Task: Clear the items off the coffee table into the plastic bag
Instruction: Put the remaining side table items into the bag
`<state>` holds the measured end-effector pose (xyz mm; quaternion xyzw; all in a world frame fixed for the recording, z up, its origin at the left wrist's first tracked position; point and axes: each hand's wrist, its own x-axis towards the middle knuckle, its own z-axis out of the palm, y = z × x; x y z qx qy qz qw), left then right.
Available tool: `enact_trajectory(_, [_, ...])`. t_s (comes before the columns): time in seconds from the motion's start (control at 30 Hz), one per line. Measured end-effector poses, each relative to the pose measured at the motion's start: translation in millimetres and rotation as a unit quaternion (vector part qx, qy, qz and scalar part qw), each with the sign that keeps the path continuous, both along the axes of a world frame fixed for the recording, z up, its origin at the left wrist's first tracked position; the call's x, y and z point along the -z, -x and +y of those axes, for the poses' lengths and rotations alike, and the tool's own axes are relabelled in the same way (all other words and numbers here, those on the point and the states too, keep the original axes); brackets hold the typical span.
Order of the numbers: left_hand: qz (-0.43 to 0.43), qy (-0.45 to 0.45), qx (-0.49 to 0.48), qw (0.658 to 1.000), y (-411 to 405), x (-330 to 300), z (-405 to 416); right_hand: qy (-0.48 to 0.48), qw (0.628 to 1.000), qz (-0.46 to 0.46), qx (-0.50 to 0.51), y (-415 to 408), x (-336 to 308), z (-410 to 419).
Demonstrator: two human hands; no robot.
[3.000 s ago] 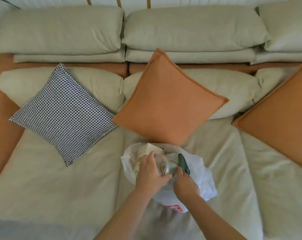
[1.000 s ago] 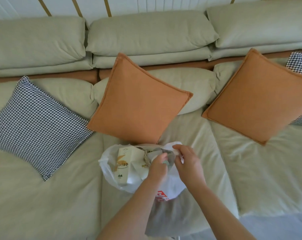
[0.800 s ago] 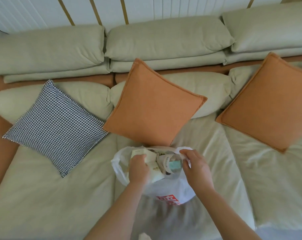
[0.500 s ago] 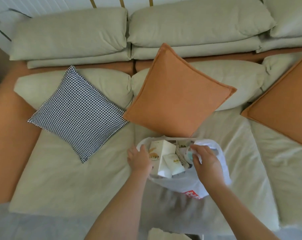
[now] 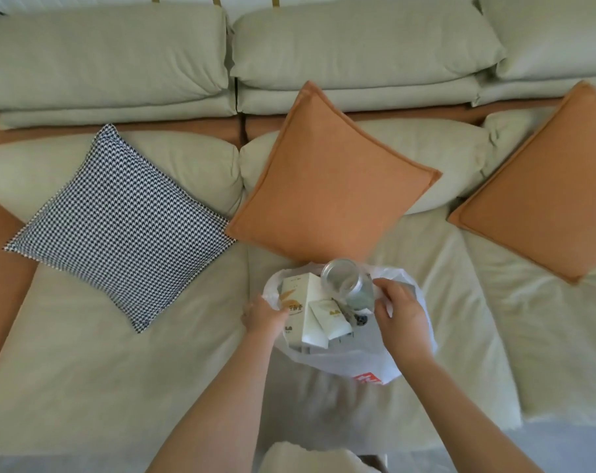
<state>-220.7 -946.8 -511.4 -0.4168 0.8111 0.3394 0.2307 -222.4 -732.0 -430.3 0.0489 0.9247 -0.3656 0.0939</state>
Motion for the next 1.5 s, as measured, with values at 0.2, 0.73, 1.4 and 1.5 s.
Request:
enact_trajectory(0.2, [0.037, -0.085, -0.08, 0.992, 13, 9, -2, -0.009, 1.0, 0.012, 0.005, 7, 6, 10])
enact_trajectory(0.73, [0.185, -0.169, -0.139, 0.958, 26, -88, 54, 0.11, 0.989, -0.036, 0.091, 26, -49, 48])
enact_trajectory(1.4, [0.171, -0.076, -0.032, 0.982, 34, -148, 90, 0.045, 0.99, -0.127, 0.028, 72, -57, 88])
enact_trajectory(1.5, [0.18, -0.059, -0.065, 0.98, 40, -158, 76, 0.054, 0.995, -0.084, 0.019, 83, -69, 79])
